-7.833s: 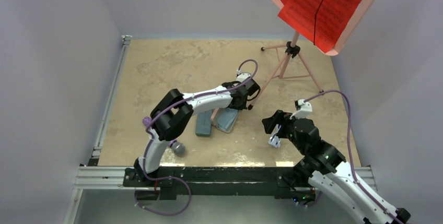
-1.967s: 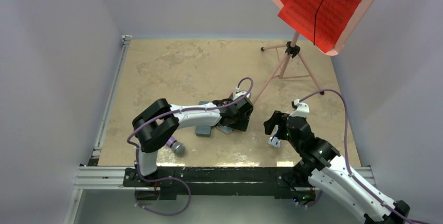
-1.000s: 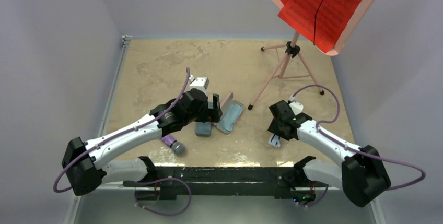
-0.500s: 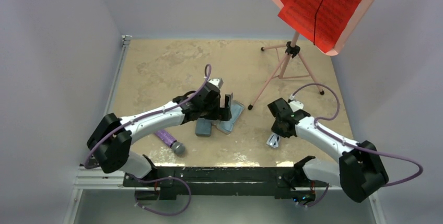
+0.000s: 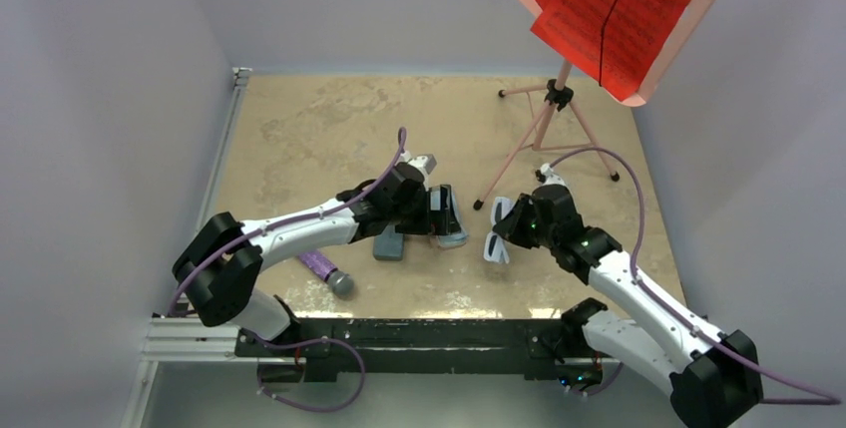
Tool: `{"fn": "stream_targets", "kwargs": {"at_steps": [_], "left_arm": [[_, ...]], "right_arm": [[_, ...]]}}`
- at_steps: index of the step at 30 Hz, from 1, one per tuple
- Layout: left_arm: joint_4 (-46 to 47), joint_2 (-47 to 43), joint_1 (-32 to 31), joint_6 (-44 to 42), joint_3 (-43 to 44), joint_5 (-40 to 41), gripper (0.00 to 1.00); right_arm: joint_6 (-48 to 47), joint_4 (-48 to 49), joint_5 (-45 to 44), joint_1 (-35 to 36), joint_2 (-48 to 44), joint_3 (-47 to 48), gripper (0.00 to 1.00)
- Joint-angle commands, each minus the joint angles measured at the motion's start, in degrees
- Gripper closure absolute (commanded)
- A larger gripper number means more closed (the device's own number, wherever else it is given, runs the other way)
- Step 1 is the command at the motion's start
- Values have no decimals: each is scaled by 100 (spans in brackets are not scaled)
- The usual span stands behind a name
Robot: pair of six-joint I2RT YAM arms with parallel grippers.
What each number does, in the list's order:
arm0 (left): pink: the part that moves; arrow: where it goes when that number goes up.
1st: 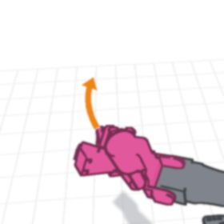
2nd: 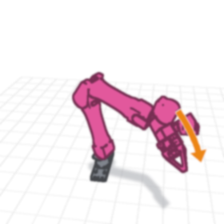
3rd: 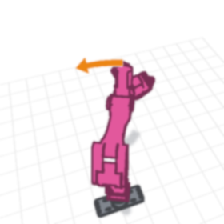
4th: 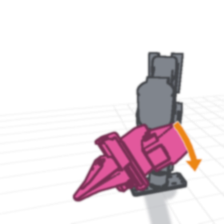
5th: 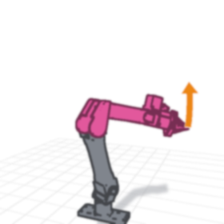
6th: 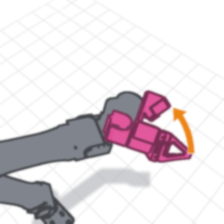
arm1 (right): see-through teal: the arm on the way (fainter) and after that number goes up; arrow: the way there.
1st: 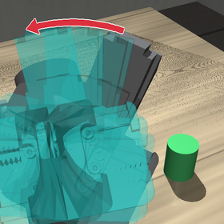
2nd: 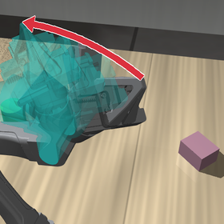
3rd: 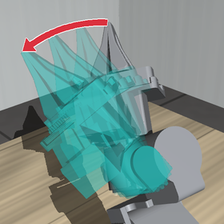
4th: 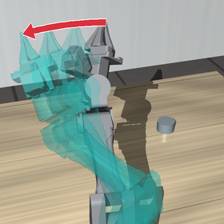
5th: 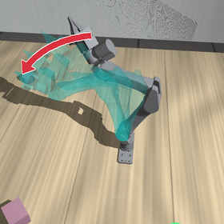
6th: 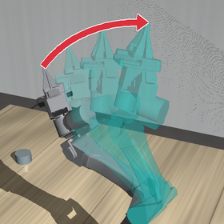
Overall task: Organize the sunglasses
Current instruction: Place the sunglasses in the sunglasses case.
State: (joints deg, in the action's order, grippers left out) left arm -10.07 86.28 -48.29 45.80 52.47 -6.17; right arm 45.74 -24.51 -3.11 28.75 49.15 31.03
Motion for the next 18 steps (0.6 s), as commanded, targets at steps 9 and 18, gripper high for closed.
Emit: {"fn": "stream_targets", "kwargs": {"at_steps": [9, 18], "left_arm": [[93, -263, -40, 245, -147, 430, 0], [54, -329, 30, 455, -170, 842, 0]], "right_arm": [[-1649, 1582, 1584, 156, 2000, 1346, 100], [-2158, 1560, 1764, 243, 3097, 2014, 100]]}}
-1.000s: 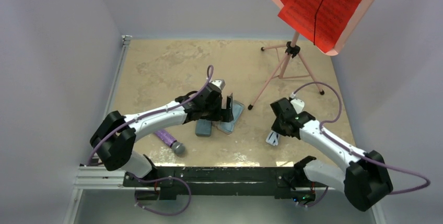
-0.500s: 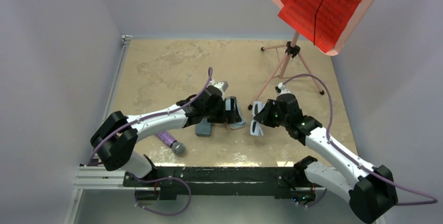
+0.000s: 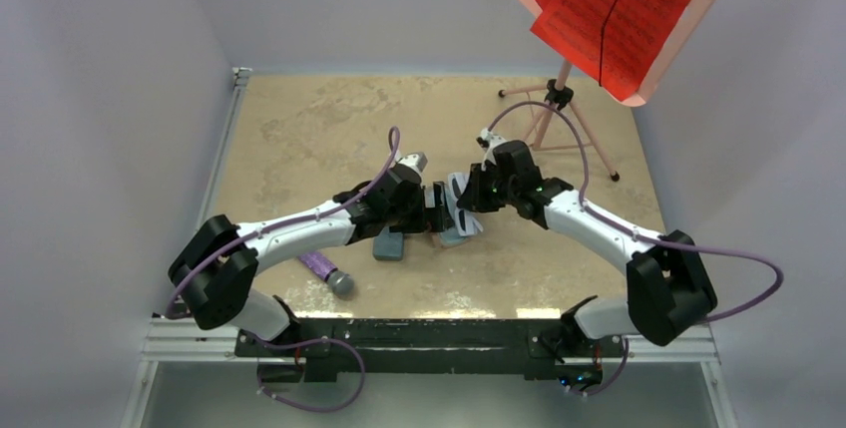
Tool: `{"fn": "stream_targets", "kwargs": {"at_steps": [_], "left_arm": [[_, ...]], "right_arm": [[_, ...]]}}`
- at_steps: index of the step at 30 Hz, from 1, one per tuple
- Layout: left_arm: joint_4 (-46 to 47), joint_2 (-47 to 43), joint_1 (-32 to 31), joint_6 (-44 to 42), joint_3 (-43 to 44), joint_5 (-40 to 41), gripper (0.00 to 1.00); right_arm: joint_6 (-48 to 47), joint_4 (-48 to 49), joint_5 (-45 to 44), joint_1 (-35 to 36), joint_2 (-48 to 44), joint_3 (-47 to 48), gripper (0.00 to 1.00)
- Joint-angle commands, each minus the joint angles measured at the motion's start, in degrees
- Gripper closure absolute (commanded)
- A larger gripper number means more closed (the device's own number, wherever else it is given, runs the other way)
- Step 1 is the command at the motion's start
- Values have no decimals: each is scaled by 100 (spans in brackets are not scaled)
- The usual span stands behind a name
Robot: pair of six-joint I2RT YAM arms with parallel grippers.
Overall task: Organize the sunglasses
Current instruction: Place the sunglasses in the sunglasses case.
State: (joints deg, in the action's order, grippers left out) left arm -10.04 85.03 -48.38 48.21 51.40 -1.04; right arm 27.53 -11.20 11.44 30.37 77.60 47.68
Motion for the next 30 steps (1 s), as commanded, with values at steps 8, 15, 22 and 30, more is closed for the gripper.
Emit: {"fn": "stream_targets", "kwargs": {"at_steps": [8, 15, 22, 30], "left_arm": [[96, -574, 72, 442, -284, 636, 0], [100, -602, 92, 585, -461, 695, 0], [222, -606, 118, 669, -584, 663, 0], [244, -550, 133, 664, -573, 627, 0]], "right_arm": [[-437, 114, 9, 381, 1234, 904, 100], [-497, 153, -4, 553, 1669, 1110, 100], [-443, 90, -273, 555, 2006, 1120, 100], [-431, -73, -873, 587, 2175, 1164, 100]]}}
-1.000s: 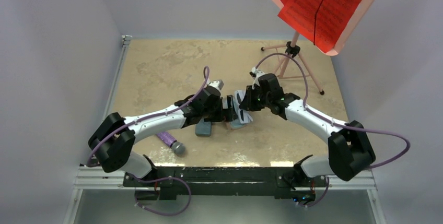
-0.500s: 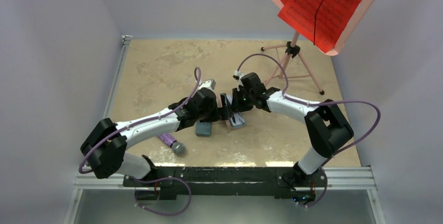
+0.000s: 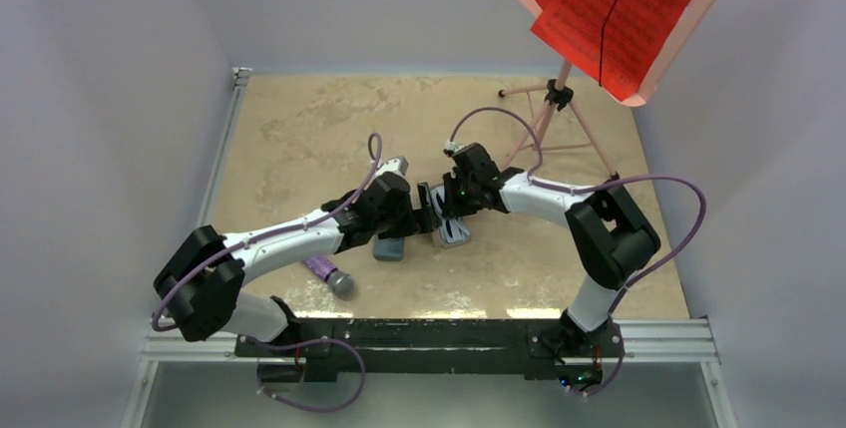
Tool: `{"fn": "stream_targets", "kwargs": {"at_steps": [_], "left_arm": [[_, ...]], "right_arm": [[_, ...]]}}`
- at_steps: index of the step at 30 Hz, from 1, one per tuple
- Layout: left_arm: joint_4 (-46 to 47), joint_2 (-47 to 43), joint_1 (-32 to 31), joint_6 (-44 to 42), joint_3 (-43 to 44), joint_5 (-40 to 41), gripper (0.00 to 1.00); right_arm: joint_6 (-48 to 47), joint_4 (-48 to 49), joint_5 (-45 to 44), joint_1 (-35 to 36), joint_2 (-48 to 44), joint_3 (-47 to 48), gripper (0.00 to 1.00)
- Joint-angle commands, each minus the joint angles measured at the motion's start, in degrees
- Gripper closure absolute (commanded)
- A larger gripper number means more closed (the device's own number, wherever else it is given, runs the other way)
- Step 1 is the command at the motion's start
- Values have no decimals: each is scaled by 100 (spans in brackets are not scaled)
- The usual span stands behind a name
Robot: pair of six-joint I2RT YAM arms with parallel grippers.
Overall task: Organize the sunglasses
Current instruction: Place the sunglasses in the sunglasses case.
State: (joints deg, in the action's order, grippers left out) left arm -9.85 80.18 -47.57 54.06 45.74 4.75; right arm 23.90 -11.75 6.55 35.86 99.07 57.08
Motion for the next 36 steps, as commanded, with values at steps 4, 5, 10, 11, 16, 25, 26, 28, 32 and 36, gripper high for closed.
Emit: {"fn": "stream_targets", "kwargs": {"at_steps": [4, 5, 10, 11, 16, 25, 26, 28, 32, 36], "left_arm": [[234, -67, 55, 104, -4, 32, 0], [245, -79, 55, 104, -9, 12, 0], [211, -129, 55, 104, -15, -25, 0], [197, -134, 55, 104, -11, -20, 0], [25, -233, 55, 48, 23, 27, 0], [-431, -932, 55, -85, -131, 294, 0], [-463, -1025, 55, -99, -172, 356, 0], [-554, -1220, 55, -96, -290, 507, 0], [-955, -1531, 68, 90, -444, 849, 0], [-1478, -1394, 80, 194, -254, 1146, 0]], "right_arm": [[66, 81, -550, 132, 65, 221, 100], [101, 134, -588, 152, 61, 217, 100], [229, 95, -874, 239, 130, 344, 100], [248, 52, -941, 252, 145, 367, 100], [314, 27, -938, 263, 139, 294, 91], [522, 28, -674, 299, -221, 261, 59], [532, -9, -679, 299, -309, 259, 59], [567, -81, -682, 295, -475, 241, 58], [648, -67, -672, 299, -877, 62, 57], [879, -58, -813, 275, -1230, -168, 58]]}}
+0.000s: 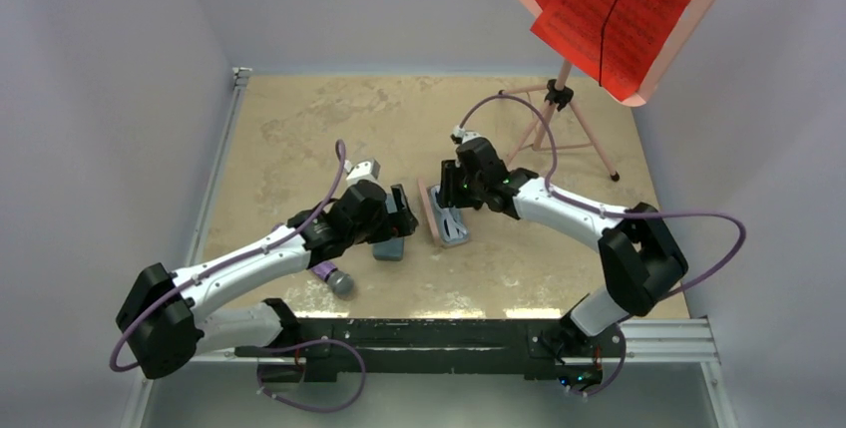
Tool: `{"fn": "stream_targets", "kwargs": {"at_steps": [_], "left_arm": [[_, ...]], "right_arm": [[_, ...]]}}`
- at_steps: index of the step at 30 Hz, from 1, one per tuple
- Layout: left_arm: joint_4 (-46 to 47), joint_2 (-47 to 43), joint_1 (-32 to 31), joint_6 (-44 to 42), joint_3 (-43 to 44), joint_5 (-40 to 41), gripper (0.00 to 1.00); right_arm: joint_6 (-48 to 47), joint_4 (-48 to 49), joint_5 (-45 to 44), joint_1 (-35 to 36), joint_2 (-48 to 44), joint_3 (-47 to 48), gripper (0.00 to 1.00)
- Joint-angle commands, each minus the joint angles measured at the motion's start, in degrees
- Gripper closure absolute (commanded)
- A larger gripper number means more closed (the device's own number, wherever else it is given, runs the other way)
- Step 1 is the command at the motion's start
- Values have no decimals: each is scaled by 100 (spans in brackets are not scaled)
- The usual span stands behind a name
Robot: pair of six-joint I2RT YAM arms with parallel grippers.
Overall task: Organize the sunglasses
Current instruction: Close the case with sunglasses at the center of the board.
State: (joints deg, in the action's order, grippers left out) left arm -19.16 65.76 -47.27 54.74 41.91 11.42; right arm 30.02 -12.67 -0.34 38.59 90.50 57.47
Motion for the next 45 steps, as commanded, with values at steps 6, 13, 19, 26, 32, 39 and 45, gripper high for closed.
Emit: {"fn": "stream_targets", "kwargs": {"at_steps": [6, 13, 19, 26, 32, 39, 45], "left_arm": [[-1458, 974, 49, -124, 1154, 742, 9], [-1431, 1636, 42, -559, 1857, 671, 24], [-1451, 2264, -12, -861, 2374, 711, 42], [-1373, 2994, -116, -1028, 2942, 481, 63], [-1091, 3343, -120, -1189, 3306, 208, 64], [-1094, 3910, -148, -1188, 3767, -164, 65], [-1031, 4461, -198, -1098, 4081, -523, 65]], "right_arm": [[766, 173, -192, -336, -767, -830, 70], [910, 536, 167, -697, -534, -1364, 79], [945, 671, 104, -771, -293, -1450, 80], [860, 740, 202, -792, -75, -1400, 80], [639, 668, 210, -791, 122, -1256, 80], [603, 710, 263, -791, 239, -1203, 81], [599, 753, 323, -808, 298, -1173, 81]]}}
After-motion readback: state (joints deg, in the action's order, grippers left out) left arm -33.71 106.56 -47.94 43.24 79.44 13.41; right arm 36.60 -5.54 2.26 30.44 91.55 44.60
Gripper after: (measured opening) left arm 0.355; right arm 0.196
